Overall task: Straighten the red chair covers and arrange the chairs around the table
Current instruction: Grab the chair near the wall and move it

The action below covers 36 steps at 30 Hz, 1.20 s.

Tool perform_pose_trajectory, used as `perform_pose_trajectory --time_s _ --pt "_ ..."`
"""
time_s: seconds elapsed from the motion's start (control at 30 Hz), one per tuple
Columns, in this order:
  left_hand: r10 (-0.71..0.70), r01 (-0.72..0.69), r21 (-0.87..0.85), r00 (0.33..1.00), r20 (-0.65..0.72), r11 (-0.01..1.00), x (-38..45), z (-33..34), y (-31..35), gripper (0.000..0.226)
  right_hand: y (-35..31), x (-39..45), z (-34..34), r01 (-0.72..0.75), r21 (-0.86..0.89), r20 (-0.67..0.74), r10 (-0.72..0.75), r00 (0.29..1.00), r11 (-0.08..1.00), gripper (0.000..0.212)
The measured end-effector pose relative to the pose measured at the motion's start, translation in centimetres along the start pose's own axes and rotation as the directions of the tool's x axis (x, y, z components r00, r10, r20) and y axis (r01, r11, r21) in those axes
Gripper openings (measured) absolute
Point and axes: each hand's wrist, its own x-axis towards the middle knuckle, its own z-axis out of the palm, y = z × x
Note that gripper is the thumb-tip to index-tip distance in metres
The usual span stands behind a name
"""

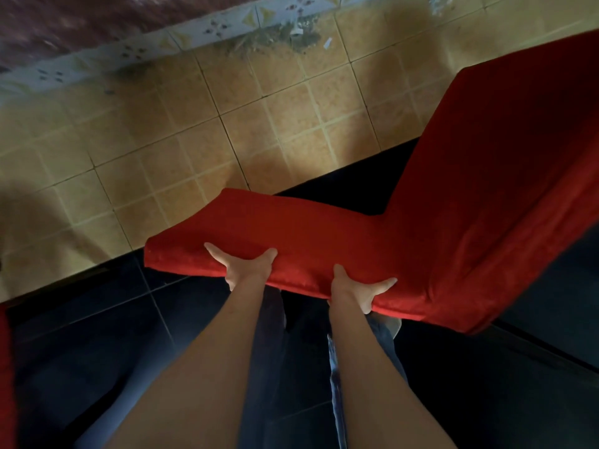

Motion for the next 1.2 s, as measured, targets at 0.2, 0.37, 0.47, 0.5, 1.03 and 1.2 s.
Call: perform_pose_trajectory --time_s 0.2,0.37,0.47,0.5,1.03,1.2 --pt "0.046 -0.046 -0.007 0.999 0.029 0.999 -0.3 -0.1 0.8 0.132 -1.1 -0.5 -0.2 0.02 -0.003 0.006 -0.02 1.0 1.0 0.118" --pt "0.112 -0.111 -0.027 0.992 0.064 0.994 -0.1 0.0 2.4 0.131 -3.0 -0.4 -0.1 0.038 0.025 0.045 -0.039 0.998 0.999 0.114" --pt "0.121 -0.119 -0.025 0.991 0.065 0.993 -0.3 0.4 4.1 0.13 -4.7 -0.4 0.1 0.06 -0.002 0.047 -0.06 0.997 0.998 0.112" --pt "0.113 -0.112 -0.023 0.992 0.061 0.993 -0.4 0.5 4.7 0.13 -5.2 -0.3 0.2 0.062 -0.008 0.051 -0.061 0.997 0.998 0.112" --pt "0.116 -0.116 -0.015 0.993 -0.022 0.993 -1.6 1.2 8.5 0.126 -9.4 0.2 1.2 0.01 -0.153 0.087 0.003 0.996 0.988 0.115" --pt "0.136 -0.137 -0.023 0.99 -0.048 0.99 -1.5 1.3 8.4 0.125 -10.2 -0.3 0.8 -0.019 -0.174 0.1 0.037 0.994 0.985 0.112"
